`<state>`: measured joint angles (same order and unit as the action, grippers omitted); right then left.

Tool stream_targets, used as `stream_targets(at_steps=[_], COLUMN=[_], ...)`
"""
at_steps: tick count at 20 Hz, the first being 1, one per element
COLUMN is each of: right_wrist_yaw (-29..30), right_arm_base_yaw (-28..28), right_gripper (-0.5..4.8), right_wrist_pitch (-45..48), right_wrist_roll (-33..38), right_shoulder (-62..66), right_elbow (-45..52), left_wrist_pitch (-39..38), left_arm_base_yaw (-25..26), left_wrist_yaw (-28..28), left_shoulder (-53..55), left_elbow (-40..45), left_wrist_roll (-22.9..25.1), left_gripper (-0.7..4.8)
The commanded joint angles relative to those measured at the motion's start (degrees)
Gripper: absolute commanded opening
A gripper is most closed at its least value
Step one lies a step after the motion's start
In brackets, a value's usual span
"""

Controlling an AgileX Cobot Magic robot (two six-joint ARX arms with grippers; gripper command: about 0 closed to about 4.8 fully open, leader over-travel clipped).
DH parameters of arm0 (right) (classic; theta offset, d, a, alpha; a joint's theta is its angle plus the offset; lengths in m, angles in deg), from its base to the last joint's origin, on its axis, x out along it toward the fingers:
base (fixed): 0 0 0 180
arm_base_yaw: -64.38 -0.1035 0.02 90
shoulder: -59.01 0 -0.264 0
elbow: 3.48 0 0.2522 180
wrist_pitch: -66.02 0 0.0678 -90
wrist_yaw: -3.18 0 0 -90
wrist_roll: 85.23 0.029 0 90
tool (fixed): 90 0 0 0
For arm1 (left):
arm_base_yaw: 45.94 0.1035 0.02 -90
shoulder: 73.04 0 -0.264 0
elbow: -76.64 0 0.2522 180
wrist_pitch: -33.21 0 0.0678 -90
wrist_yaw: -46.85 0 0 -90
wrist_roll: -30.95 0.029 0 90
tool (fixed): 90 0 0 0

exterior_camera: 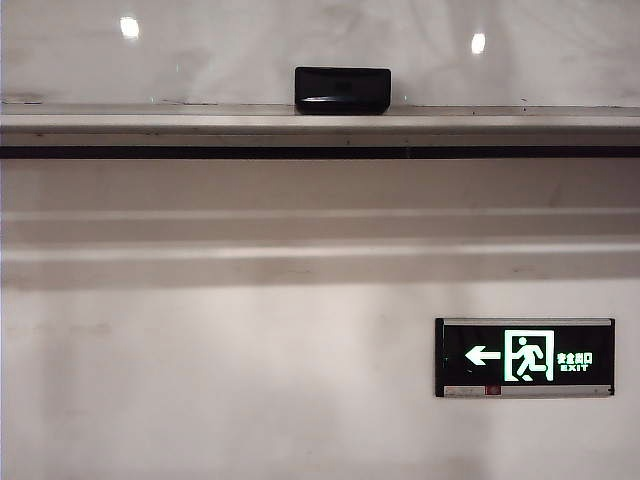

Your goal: Take a marker from the whiteboard tray, write "Hi!" on the whiteboard, and then put the marker back vertically into the whiteboard tray.

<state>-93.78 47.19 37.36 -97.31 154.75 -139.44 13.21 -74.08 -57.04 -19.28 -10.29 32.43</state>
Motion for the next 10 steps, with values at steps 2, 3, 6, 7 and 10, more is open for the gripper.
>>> stream_targets(at_steps=[2,3,6,7,10], right_wrist_yaw=[1.2,0.0,-0.8,-0.8,-0.4], right_arm_base_yaw=[-0.1,-0.1,-0.1,-0.1,-0.1], right_gripper=[-0.01,-0.01,-0.01,-0.01,-0.01], right_wrist_pitch=[1.0,1.1,1.0,1.0,1.0], right_wrist_roll=[0.0,0.0,0.0,0.0,0.0], right_shoulder=[-0.3,-0.3,-0.3,-0.3,-0.3], right_elbow=[-0.2,-0.2,-0.2,-0.2,-0.2], left_wrist_pitch=[0.6,0.6,0.6,0.6,0.6], left_arm_base_yaw=[0.0,0.0,0.0,0.0,0.0], left_wrist_yaw=[-0.3,-0.3,-0.3,-0.3,-0.3], left_shoulder=[-0.2,-0.2,-0.2,-0.2,-0.2], left_elbow=[-0.3,-0.3,-0.3,-0.3,-0.3], left_wrist_roll=[0.0,0.0,0.0,0.0,0.0], left_gripper=[-0.06,-0.06,-0.06,-0.06,-0.06])
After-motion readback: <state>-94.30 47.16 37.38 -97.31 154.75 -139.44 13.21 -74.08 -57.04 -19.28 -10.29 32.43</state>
